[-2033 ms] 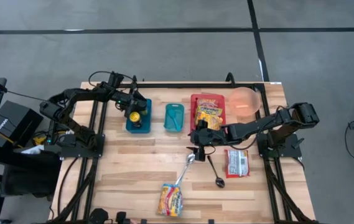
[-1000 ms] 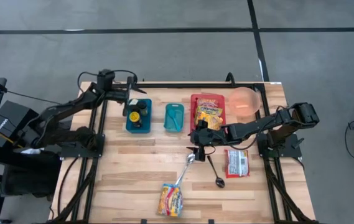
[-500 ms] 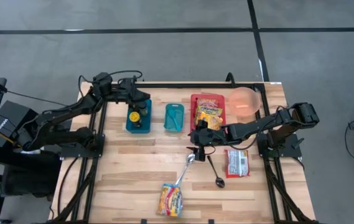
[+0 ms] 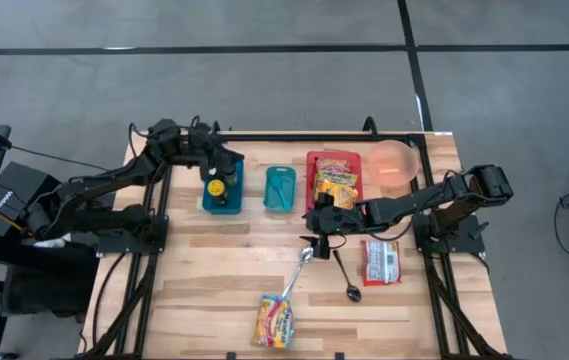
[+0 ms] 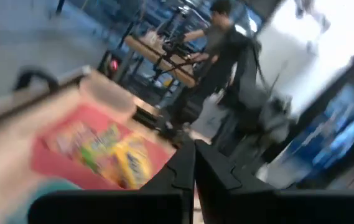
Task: Pick & Place Food Item
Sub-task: Put the silver spoon into the green bin
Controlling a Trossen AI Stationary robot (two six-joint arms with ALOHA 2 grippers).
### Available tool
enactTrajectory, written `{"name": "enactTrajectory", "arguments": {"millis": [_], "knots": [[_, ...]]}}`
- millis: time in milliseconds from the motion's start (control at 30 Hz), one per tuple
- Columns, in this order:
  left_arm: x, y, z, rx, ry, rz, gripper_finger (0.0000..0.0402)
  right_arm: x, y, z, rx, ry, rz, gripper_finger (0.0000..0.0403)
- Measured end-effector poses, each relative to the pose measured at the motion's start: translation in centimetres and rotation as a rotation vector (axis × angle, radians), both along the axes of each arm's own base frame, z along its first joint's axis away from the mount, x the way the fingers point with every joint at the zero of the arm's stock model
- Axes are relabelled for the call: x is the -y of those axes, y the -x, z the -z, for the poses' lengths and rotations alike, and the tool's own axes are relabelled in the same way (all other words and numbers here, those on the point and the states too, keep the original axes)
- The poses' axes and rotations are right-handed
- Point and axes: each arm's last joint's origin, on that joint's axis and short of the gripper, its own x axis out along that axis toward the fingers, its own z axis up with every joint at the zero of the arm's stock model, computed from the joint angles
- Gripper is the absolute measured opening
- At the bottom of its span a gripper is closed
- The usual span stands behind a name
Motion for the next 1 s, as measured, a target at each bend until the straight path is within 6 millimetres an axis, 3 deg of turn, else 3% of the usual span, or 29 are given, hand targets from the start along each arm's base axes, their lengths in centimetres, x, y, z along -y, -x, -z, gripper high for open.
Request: {"name": "enactTrajectory", "arguments": {"millis": [100,200,600,733,1000], "knots": [[0.2,-0.2,0.0,0.005,-0.239,0.017,0.0007,0.0,0.0,0.0,0.000,0.000,0.000,0.0276],[0.4,-0.3,0.0,0.008,-0.360,0.027,0.0010,0.0,0.0,0.0,0.000,0.000,0.000,0.0276],[0.5,-0.3,-1.1,0.102,-0.433,0.014,0.0008,0.0,0.0,0.0,0.000,0.000,0.000,0.0276],[0.5,-0.3,-1.2,0.108,-0.348,0.020,0.0008,0.0,0.0,0.0,0.000,0.000,0.000,0.0276],[0.6,-0.3,-1.4,0.128,-0.350,0.019,0.0011,0.0,0.0,0.0,0.000,0.000,0.000,0.0276]]}}
